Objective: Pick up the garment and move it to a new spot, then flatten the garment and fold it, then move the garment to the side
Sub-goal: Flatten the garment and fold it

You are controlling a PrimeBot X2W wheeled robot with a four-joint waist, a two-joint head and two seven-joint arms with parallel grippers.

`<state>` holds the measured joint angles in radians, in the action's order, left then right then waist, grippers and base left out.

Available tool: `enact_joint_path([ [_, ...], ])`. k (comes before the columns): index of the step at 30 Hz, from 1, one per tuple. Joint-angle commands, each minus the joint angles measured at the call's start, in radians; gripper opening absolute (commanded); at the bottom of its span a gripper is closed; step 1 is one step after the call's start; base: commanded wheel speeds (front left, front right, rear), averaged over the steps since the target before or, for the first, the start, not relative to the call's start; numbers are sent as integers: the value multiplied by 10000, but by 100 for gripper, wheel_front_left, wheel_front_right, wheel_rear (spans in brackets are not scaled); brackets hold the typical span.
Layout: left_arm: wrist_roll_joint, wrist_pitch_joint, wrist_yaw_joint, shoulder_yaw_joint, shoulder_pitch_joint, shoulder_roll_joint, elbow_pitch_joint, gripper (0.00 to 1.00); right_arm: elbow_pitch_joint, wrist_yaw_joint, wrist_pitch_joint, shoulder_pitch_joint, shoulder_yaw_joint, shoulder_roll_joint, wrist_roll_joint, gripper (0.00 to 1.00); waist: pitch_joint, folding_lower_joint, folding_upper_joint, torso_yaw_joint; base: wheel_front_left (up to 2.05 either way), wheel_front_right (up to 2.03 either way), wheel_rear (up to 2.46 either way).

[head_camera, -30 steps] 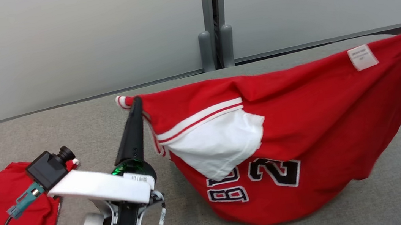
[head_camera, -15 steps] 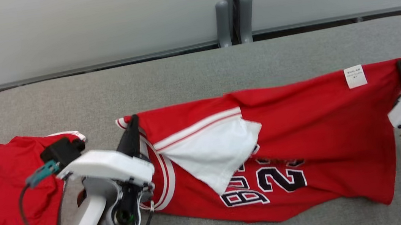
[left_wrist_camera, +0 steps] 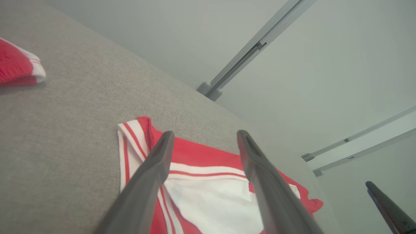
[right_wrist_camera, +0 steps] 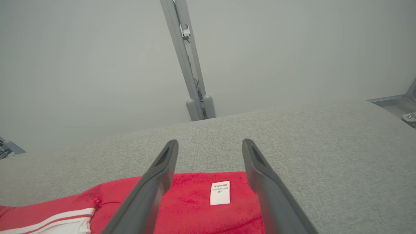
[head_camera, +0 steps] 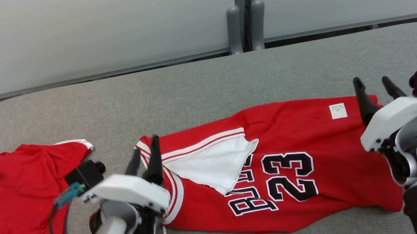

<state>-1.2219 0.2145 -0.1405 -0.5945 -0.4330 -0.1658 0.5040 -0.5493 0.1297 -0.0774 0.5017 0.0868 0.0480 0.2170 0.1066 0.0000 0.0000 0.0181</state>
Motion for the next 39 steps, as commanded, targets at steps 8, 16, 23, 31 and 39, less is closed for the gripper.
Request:
enact_joint_path([
  [8,1090,-760,-942,-1429,1257,-680,-1394,100,2024,18,-547,-1765,-363,50,566,100,-524,0,0,-369,0,0,0],
  [16,1894,-2127,-1918,-2704,1019,-824,-1236,100,3388,18,-1064,-2976,-508,48,588,100,-772,0,0,-687,0,0,0],
  [23,2062,-2797,-2250,-3092,624,-628,-758,100,4004,18,-1303,-3716,-914,53,568,100,-908,0,0,-1015,0,0,0],
  [31,1955,-3611,-2361,-3304,132,-439,-368,72,4247,18,-1395,-4074,-1168,54,774,100,-975,0,0,-1225,0,0,0],
  [39,1873,-4174,-2394,-3419,-174,-320,86,60,4311,18,-1439,-4062,-1359,54,892,100,-968,0,0,-1426,0,0,0],
])
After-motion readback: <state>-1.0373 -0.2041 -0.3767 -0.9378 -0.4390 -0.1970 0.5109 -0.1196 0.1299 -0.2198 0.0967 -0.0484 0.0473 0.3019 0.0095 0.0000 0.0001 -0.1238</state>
